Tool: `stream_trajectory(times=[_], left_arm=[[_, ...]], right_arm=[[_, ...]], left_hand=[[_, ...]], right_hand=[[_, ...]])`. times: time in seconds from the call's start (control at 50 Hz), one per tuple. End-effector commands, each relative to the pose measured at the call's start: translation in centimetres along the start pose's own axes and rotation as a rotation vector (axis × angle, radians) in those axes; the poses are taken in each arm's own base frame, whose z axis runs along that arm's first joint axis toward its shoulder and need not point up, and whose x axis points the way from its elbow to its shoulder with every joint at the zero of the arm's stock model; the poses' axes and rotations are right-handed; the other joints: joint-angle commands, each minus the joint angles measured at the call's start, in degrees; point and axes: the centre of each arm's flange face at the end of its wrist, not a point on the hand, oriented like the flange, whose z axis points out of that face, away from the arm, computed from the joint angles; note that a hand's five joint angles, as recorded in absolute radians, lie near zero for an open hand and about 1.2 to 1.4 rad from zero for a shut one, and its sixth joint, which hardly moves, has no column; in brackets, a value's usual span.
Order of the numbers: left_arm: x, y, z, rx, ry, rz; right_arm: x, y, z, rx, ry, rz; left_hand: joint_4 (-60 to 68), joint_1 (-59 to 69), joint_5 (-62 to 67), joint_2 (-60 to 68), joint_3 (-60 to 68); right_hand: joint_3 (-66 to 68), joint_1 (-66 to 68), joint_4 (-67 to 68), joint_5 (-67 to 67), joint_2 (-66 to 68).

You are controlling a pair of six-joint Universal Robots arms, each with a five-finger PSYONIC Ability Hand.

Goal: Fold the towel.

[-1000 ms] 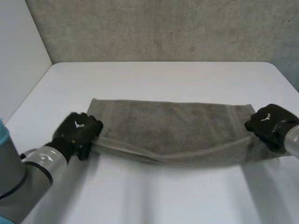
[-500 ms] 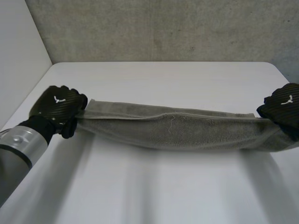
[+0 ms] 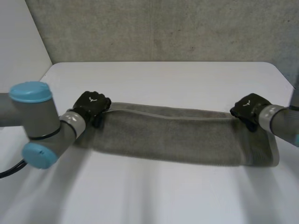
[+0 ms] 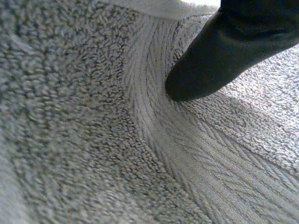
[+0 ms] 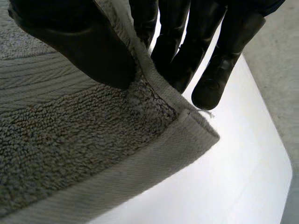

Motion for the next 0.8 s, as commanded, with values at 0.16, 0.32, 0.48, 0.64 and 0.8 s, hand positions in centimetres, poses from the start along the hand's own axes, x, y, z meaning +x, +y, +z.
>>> stream_trajectory(times=[0.16, 0.32, 0.48, 0.64, 0.8], left_arm=[[-0.4, 1.4, 5.2, 0.017, -0.107, 0.019], [-1.3, 0.3, 5.9, 0.092, -0.172, 0.032], [-1.5, -0.1, 6.1, 0.117, -0.189, 0.033], [0.0, 0.1, 6.0, 0.112, -0.155, 0.041], [0.2, 0.0, 5.8, 0.107, -0.163, 0.041]], right_arm=[[-0.4, -1.1, 5.5, 0.13, 0.209, -0.042], [0.3, -1.4, 6.2, 0.157, 0.3, -0.049], [0.1, -1.3, 6.5, 0.16, 0.308, -0.047], [-0.5, -1.0, 6.8, 0.151, 0.293, -0.027], [-0.5, -0.2, 6.3, 0.069, 0.331, -0.004]], left_hand=[[-7.37, -3.7, -16.12, -7.14, -8.67], [-7.37, -3.7, -16.12, -7.14, -8.67], [-7.37, -3.7, -16.12, -7.14, -8.67], [-36.82, -33.16, -45.58, -36.59, -38.13], [-73.62, -69.95, -82.37, -73.39, -74.92]], right_hand=[[3.1, 3.36, 2.85, 2.15, 3.45], [3.1, 3.36, 2.85, 2.15, 3.45], [3.1, 3.36, 2.85, 2.15, 3.45], [3.1, 3.36, 2.85, 2.15, 3.45], [-66.9, -66.64, -67.15, -67.85, -66.55]])
